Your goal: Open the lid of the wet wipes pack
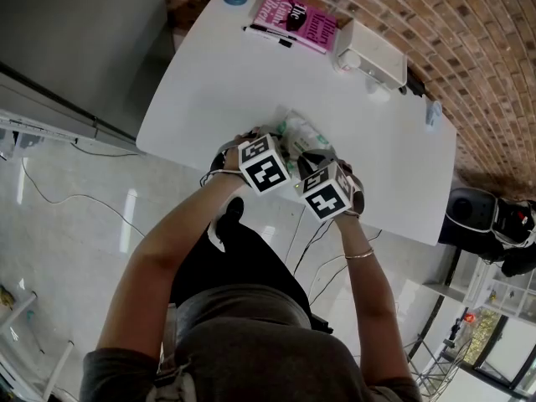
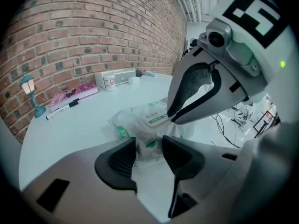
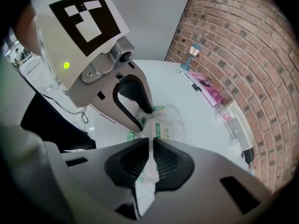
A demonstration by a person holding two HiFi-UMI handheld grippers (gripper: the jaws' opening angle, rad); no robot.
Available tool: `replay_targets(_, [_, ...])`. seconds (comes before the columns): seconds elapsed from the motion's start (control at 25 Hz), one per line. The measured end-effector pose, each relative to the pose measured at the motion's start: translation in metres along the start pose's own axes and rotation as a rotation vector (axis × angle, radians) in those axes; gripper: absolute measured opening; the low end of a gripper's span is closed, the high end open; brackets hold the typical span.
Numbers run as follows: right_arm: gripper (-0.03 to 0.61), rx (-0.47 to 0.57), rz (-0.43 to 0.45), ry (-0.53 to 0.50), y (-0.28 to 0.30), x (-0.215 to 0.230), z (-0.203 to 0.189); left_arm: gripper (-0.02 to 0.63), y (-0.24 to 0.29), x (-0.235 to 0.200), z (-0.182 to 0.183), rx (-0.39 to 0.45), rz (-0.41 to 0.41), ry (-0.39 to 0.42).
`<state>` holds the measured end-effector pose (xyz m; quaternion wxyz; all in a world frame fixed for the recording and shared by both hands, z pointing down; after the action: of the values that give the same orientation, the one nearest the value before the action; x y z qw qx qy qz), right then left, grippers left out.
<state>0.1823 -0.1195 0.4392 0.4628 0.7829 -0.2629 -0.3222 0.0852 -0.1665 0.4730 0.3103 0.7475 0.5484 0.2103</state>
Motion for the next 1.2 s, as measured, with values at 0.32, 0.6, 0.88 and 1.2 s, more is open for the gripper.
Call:
replay_targets(0.32, [0.035, 0.003, 0.01, 0.019, -0.001, 0.003, 0.0, 0.192, 0.001, 0.0, 0.0, -0.004, -0.001, -0.005])
replay_targets(0.6, [0.035, 0.005, 0.015, 0.039, -0.002, 0.004, 0.0, 0.192, 0.001, 0.0, 0.0, -0.004, -0.001, -0.006])
replay_targets(0.88, [0.035, 0.01, 0.025, 0.065, -0.003, 0.005, -0.001, 0.192, 0.001, -0.001, 0.0, -0.004, 0.001, -0.009])
replay_targets(1.2, [0.012, 0.035, -0.054, 0.042, -0.021, 0.034, 0.003, 0.187, 0.003, -0.001, 0.001, -0.031, -0.005, 0.002])
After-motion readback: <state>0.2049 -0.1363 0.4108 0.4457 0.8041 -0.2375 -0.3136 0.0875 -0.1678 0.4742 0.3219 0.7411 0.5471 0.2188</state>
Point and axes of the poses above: the fingertips, and each gripper's own axes: y forward along the fingers, x to its right, z out of its top, the point moved 10 cm from there along -y, backward along the fingers, and after that the axes turned 2 degrees about x, right-handed, at the moved point
